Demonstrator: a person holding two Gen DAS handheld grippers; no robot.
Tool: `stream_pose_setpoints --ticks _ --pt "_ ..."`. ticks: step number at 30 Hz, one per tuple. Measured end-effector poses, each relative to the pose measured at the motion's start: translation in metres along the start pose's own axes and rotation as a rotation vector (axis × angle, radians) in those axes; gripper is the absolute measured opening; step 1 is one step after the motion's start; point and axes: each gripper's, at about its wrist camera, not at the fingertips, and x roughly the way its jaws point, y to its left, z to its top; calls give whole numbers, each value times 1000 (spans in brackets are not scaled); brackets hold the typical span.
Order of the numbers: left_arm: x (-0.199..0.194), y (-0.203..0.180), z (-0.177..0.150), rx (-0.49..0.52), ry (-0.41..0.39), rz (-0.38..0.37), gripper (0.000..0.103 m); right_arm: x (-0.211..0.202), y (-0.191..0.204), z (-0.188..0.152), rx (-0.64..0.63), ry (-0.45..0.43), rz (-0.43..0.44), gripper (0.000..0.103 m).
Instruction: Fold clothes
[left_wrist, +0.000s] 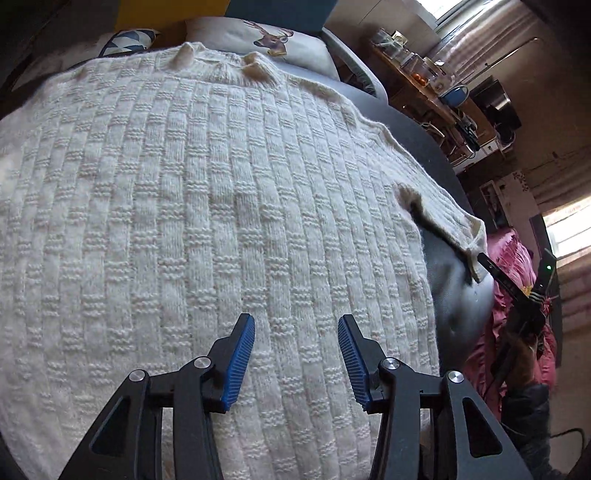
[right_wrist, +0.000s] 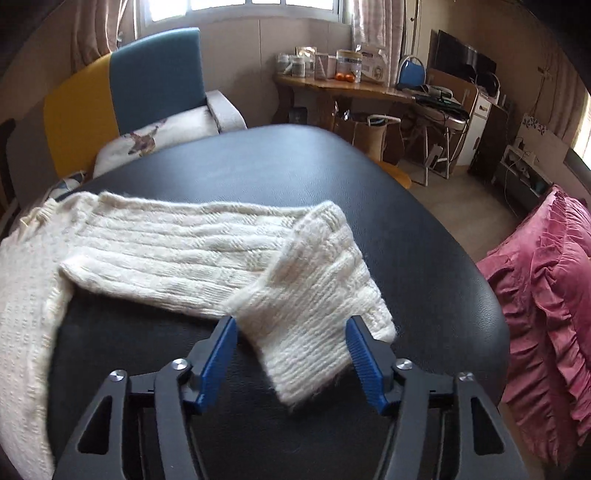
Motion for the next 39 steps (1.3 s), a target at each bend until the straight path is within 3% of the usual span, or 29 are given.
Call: stream_pose_setpoints --ticks 1,4,7,10,13,17,21,27,34,39 --pt "3 1 0 0 4 4 48 8 -5 -2 10 29 12 46" --pt "6 3 4 -3 3 -4 51 4 -17 -5 30 7 44 26" --pt "10 5 8 -11 -1 -12 53 1 -36 -7 128 17 137 20" --pt "10 4 8 -1 2 -15 55 -18 -78 -1 341 -57 266 20" --pt "10 5 9 -5 5 -23 55 -24 -140 -6 655 -109 266 28" --pt "10 5 9 -14 1 -27 56 -32 -170 -14 730 -123 190 33" --pt "10 3 10 -10 3 -19 57 -63 -160 -11 626 -224 165 36" --pt "8 -16 20 58 -3 -42 57 -52 -124 19 394 -149 152 38" --pt "15 -104 83 326 -73 -95 57 -13 -98 40 228 -37 73 38" --pt "49 -176 136 510 -98 -136 57 15 -79 54 110 43 16 38"
